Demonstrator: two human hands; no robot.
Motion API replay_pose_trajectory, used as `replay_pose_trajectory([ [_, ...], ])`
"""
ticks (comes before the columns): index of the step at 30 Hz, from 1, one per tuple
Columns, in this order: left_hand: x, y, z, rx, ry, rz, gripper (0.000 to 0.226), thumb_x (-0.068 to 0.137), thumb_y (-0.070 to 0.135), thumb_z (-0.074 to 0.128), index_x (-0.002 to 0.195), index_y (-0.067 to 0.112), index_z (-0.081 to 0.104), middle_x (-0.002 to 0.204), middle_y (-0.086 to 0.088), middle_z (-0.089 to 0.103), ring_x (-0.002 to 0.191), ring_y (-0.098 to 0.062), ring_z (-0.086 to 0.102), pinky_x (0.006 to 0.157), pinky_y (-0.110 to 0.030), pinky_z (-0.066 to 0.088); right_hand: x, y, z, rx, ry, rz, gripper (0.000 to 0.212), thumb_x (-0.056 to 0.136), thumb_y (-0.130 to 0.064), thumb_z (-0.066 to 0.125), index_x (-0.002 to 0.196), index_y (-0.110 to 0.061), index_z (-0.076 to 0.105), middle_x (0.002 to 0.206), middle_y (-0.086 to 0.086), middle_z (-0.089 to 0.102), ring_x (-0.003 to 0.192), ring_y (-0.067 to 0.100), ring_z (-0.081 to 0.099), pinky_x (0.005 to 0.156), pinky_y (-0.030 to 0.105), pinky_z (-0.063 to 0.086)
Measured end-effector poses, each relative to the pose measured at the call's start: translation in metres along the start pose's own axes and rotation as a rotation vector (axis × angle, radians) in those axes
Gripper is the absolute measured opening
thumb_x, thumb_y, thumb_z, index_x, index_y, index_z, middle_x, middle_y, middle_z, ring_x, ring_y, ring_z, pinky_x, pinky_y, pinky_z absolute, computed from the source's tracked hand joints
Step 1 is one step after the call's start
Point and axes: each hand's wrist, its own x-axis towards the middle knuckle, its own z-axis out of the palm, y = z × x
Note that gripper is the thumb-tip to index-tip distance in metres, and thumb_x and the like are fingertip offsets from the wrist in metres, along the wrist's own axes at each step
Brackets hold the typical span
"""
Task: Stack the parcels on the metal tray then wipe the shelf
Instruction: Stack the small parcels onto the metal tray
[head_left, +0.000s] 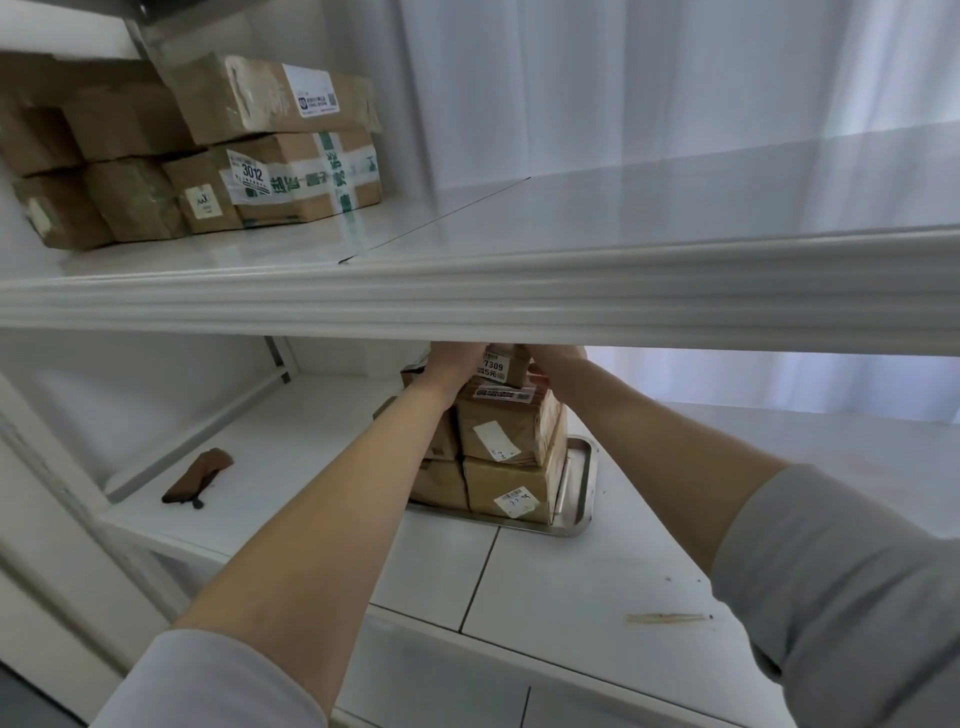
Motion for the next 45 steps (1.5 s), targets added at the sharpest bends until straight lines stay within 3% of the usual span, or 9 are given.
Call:
replay_pose_trajectory([
  [6,0.009,-0.012,0.003,0.191,0.014,-0.07,0.026,0.095,0.029,0.052,0.076,0.011,0.055,0.075,-0.002,0.055,0.068,-0.014,0.051,0.06,-0.025,0.039,-0.004,-0.001,0.002,-0.1,0.074,-0.037,0.017,0.084,-0.028,0.059,0.072,-0.018,0.053,0.092,0.011,0.065,0.082,0.025,0.063,0.072,0.034,0.053],
  [12,0.01,-0.01,0.003,0.262,0.066,-0.011,0.028,0.096,0.029,0.052,0.073,0.014,0.055,0.073,0.0,0.055,0.082,-0.021,0.056,0.075,-0.032,0.046,-0.01,-0.003,0.002,-0.112,0.098,-0.035,0.016,0.086,-0.018,0.06,0.072,-0.014,0.053,0.086,0.009,0.063,0.077,0.022,0.063,0.069,0.034,0.055],
  [17,0.001,-0.007,0.0,0.257,0.109,0.075,0.033,0.095,0.018,0.054,0.119,-0.004,0.062,0.116,-0.018,0.065,0.107,-0.028,0.061,0.09,-0.031,0.047,-0.016,-0.001,0.004,-0.15,0.091,-0.055,0.014,0.087,-0.019,0.061,0.076,-0.011,0.057,0.098,0.016,0.069,0.09,0.03,0.069,0.079,0.042,0.059],
  [23,0.002,-0.01,-0.005,0.292,0.055,0.116,0.03,0.096,0.015,0.052,0.117,-0.003,0.063,0.118,-0.017,0.065,0.113,-0.029,0.059,0.089,-0.03,0.046,-0.023,0.0,0.006,-0.154,0.1,-0.057,0.013,0.087,-0.017,0.061,0.077,-0.011,0.057,0.099,0.015,0.07,0.091,0.028,0.069,0.083,0.046,0.058],
  [26,0.002,-0.012,-0.009,0.332,0.123,0.136,0.034,0.097,0.016,0.048,0.123,-0.003,0.058,0.126,-0.017,0.061,0.119,-0.028,0.055,0.096,-0.03,0.043,-0.023,0.001,0.005,-0.229,0.16,-0.122,0.03,0.089,-0.027,0.061,0.108,-0.005,0.059,0.107,0.01,0.064,0.091,0.024,0.063,0.084,0.041,0.057],
  [34,-0.01,-0.011,-0.035,0.299,0.307,0.188,0.031,0.092,0.022,0.057,0.065,0.007,0.063,0.068,-0.004,0.065,0.062,-0.013,0.057,0.067,-0.016,0.039,-0.046,-0.01,0.006,-0.234,0.344,-0.351,0.037,0.089,-0.025,0.05,0.063,-0.003,0.064,0.06,0.004,0.065,0.054,0.014,0.054,0.06,0.028,0.043],
  [37,-0.02,-0.009,-0.041,0.291,0.354,0.125,0.054,0.1,0.029,0.037,0.05,0.012,0.049,0.053,0.005,0.054,0.049,-0.004,0.048,0.063,-0.018,0.039,-0.056,-0.012,0.014,-0.303,0.291,-0.395,0.029,0.094,-0.017,0.04,0.078,-0.011,0.064,0.086,0.012,0.069,0.074,0.025,0.063,0.071,0.036,0.052],
  [40,-0.034,-0.01,-0.046,0.265,0.378,0.049,0.042,0.103,0.019,0.028,0.074,0.013,0.058,0.069,0.0,0.062,0.052,-0.007,0.054,0.06,-0.022,0.04,-0.071,-0.01,0.02,-0.419,0.225,-0.419,0.025,0.098,-0.019,0.039,0.115,-0.02,0.057,0.119,0.005,0.061,0.095,0.026,0.063,0.081,0.038,0.051],
  [45,-0.059,-0.024,-0.058,0.293,0.36,0.029,0.027,0.095,0.007,0.041,0.118,0.008,0.056,0.117,-0.009,0.063,0.104,-0.024,0.061,0.079,-0.025,0.046,-0.097,0.004,0.03,-0.492,0.142,-0.415,0.029,0.092,-0.027,0.045,0.12,-0.028,0.053,0.121,-0.001,0.062,0.097,0.021,0.06,0.082,0.036,0.05],
])
